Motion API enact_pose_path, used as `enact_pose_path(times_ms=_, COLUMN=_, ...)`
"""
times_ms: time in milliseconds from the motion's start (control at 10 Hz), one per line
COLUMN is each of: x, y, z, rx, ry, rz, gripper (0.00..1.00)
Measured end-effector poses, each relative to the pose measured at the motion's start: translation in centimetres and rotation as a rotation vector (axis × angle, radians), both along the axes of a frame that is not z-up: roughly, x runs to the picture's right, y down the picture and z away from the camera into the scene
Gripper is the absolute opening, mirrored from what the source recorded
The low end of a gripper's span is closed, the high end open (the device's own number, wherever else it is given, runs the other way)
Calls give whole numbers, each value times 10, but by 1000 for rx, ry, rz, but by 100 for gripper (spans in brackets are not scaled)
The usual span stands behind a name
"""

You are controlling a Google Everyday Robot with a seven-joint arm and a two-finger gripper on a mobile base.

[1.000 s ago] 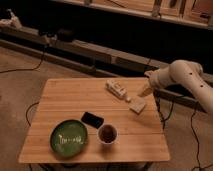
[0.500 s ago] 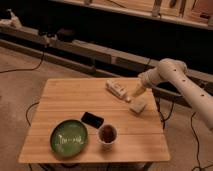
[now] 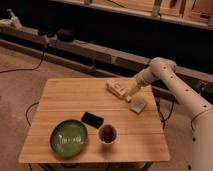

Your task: Place the bottle in the ceramic bowl

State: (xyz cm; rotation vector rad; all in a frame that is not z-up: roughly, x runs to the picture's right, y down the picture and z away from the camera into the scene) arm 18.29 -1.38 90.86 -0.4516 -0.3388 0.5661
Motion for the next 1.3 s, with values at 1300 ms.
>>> enact_pose_path(times_ms=1300, x=-69, y=35, z=64, rx=-74, ry=-26, rz=10, gripper=80)
